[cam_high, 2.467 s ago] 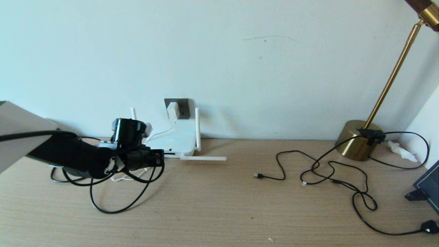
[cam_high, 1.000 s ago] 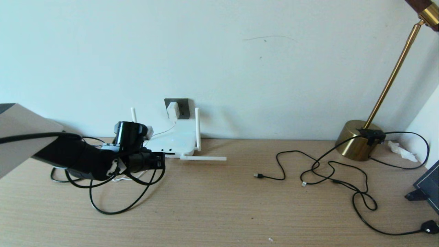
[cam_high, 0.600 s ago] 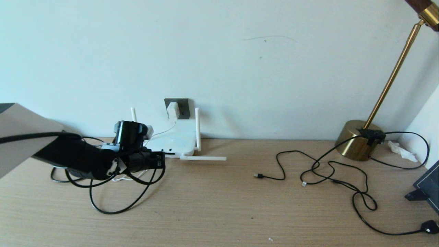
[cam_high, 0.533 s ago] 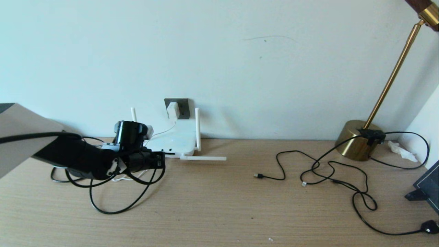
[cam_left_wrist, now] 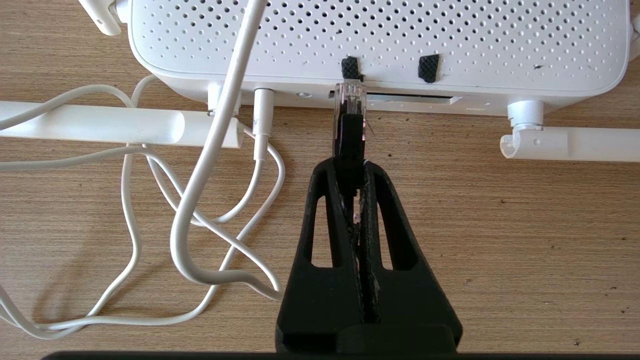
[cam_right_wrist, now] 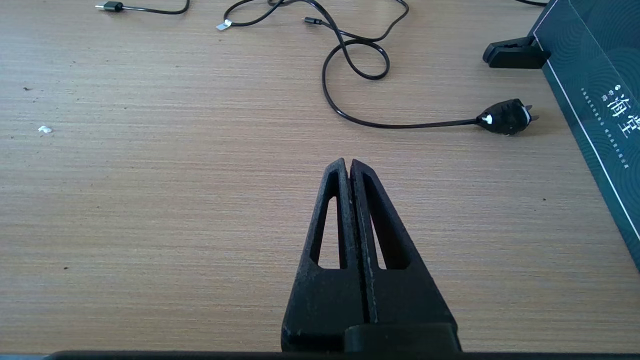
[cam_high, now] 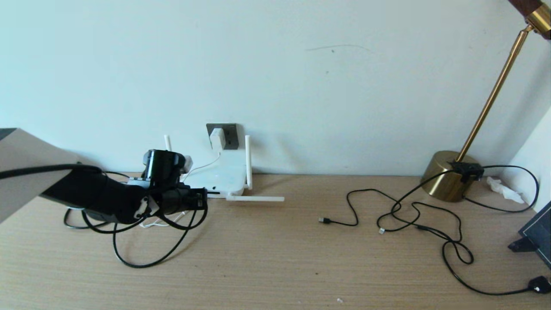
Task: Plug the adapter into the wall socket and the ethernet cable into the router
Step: Plug cable into router interface
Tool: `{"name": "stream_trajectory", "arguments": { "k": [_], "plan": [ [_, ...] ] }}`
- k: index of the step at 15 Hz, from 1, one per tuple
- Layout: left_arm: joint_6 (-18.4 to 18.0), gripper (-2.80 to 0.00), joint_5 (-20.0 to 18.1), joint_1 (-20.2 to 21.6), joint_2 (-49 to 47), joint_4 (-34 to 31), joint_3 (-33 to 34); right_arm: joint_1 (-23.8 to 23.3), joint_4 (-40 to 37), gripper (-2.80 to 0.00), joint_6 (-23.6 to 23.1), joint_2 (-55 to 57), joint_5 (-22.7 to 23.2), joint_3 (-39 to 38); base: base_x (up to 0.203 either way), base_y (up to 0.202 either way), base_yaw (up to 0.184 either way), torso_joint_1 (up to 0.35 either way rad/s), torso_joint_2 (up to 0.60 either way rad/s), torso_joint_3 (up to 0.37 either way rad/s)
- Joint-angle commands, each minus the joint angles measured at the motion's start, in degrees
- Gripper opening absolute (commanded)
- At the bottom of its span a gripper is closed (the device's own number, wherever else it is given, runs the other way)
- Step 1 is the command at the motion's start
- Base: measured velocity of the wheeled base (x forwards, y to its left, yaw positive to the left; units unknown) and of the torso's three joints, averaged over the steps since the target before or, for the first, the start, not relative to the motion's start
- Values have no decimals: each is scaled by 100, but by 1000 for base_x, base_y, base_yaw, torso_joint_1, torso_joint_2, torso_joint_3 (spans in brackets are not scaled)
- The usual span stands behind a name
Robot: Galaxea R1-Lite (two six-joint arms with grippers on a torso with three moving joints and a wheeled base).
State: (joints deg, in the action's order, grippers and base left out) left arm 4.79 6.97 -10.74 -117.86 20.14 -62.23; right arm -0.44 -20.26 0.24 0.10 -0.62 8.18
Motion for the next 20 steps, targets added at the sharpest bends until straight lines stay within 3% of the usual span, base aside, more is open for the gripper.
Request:
{"name": "stream_trajectory", "arguments": {
  "k": [1, 20],
  "plan": [
    [4, -280, 6, 2, -18, 25, -8, 0, -13, -280, 2, 8, 1, -1, 0, 0, 0, 0, 0, 0],
    [13, -280, 4, 2, -88, 43, 36, 0, -13, -280, 2, 8, 1, -1, 0, 0, 0, 0, 0, 0]
  ]
}}
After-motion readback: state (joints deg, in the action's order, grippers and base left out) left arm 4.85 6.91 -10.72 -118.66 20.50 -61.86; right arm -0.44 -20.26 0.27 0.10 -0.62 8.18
